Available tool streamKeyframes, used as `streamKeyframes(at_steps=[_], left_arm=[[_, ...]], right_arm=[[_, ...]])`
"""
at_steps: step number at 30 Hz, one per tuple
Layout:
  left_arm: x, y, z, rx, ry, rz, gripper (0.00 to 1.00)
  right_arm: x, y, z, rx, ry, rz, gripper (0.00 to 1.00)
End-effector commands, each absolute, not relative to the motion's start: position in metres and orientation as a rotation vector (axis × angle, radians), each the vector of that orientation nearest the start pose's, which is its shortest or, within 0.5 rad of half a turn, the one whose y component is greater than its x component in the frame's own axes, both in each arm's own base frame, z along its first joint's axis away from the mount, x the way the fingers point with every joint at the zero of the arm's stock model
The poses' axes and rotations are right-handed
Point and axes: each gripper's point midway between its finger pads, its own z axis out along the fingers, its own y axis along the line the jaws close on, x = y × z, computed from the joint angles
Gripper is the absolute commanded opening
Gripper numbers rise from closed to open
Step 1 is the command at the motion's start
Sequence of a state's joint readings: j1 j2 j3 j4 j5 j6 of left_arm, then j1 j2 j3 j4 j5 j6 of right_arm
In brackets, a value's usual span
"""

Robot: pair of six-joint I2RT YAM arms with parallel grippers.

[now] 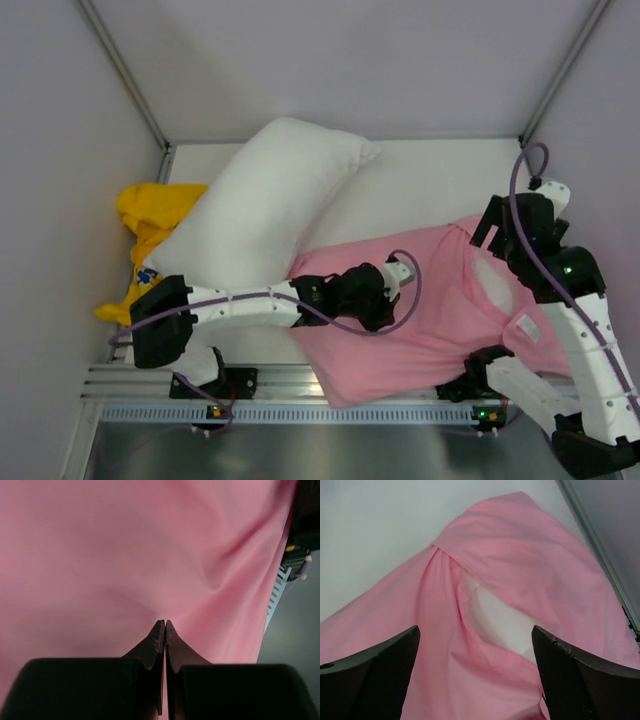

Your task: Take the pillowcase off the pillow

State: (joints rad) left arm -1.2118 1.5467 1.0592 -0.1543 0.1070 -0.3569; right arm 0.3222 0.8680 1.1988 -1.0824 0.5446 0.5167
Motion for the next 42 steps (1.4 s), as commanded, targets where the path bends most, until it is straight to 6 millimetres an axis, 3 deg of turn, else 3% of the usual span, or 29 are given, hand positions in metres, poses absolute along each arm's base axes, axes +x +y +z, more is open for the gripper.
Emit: streamKeyframes(at_steps=[1, 2, 3, 7, 10, 12, 15, 18, 20, 22, 23, 24, 28, 30, 34, 37, 38, 39, 41, 42], left_arm=[[0.089, -0.42, 0.154, 1.015, 2.024, -0.974, 0.0], [0.08, -0.42, 0.154, 1.022, 2.009, -0.996, 0.0], [0.07, -0.424, 0.169, 1.016, 1.947, -1.058, 0.0], [0.021, -0.422, 0.165, 1.087, 1.919, -1.171, 0.0], [-0.005, -0.425, 0.145, 1.153, 1.955, -1.245, 0.0], [-0.011, -0.421, 0.114, 1.171, 2.025, -1.234, 0.0], [0.003, -0.422, 0.083, 1.106, 2.11, -1.179, 0.0], [0.032, -0.418, 0.052, 0.997, 2.248, -1.149, 0.0], [0.064, -0.411, 0.045, 0.86, 2.306, -1.145, 0.0], [0.103, -0.389, 0.035, 0.689, 2.365, -1.07, 0.0], [0.116, -0.378, 0.04, 0.631, 2.373, -1.04, 0.0], [0.144, -0.363, 0.042, 0.527, 2.373, -0.978, 0.0], [0.192, -0.321, 0.065, 0.399, 2.336, -0.873, 0.0], [0.2, -0.313, 0.079, 0.401, 2.319, -0.859, 0.0], [0.185, -0.329, 0.101, 0.552, 2.268, -0.969, 0.0], [0.171, -0.356, 0.125, 0.687, 2.187, -1.018, 0.01], [0.177, -0.372, 0.145, 0.7, 2.135, -1.022, 0.05], [0.168, -0.386, 0.155, 0.744, 2.106, -1.036, 0.18], [0.167, -0.41, 0.159, 0.818, 2.09, -1.038, 0.32], [0.17, -0.432, 0.19, 0.825, 2.019, -1.082, 0.44]], right_arm=[[0.229, -0.017, 0.3, 0.486, 2.061, -0.12, 0.88], [0.231, -0.014, 0.297, 0.477, 2.079, -0.097, 0.87], [0.232, -0.018, 0.293, 0.486, 2.095, -0.109, 0.87], [0.232, -0.016, 0.276, 0.493, 2.143, -0.089, 0.87], [0.231, -0.015, 0.27, 0.493, 2.157, -0.083, 0.87], [0.23, -0.013, 0.268, 0.485, 2.17, -0.077, 0.87], [0.232, -0.011, 0.261, 0.472, 2.197, -0.07, 0.87], [0.237, -0.004, 0.251, 0.456, 2.23, -0.038, 0.87], [0.24, 0.002, 0.243, 0.441, 2.259, -0.009, 0.87], [0.245, 0.006, 0.24, 0.437, 2.26, 0.017, 0.87], [0.247, 0.009, 0.234, 0.436, 2.274, 0.027, 0.87], [0.248, 0.01, 0.232, 0.44, 2.279, 0.033, 0.87], [0.259, 0.017, 0.222, 0.447, 2.286, 0.071, 0.87], [0.264, 0.015, 0.216, 0.473, 2.299, 0.053, 0.86], [0.271, -0.003, 0.211, 0.526, 2.298, -0.078, 0.87], [0.268, -0.014, 0.2, 0.56, 2.339, -0.143, 0.86], [0.265, -0.017, 0.197, 0.581, 2.351, -0.151, 0.86], [0.262, -0.019, 0.194, 0.589, 2.363, -0.16, 0.86], [0.256, -0.026, 0.193, 0.612, 2.364, -0.196, 0.86], [0.25, -0.031, 0.19, 0.622, 2.384, -0.227, 0.86]])
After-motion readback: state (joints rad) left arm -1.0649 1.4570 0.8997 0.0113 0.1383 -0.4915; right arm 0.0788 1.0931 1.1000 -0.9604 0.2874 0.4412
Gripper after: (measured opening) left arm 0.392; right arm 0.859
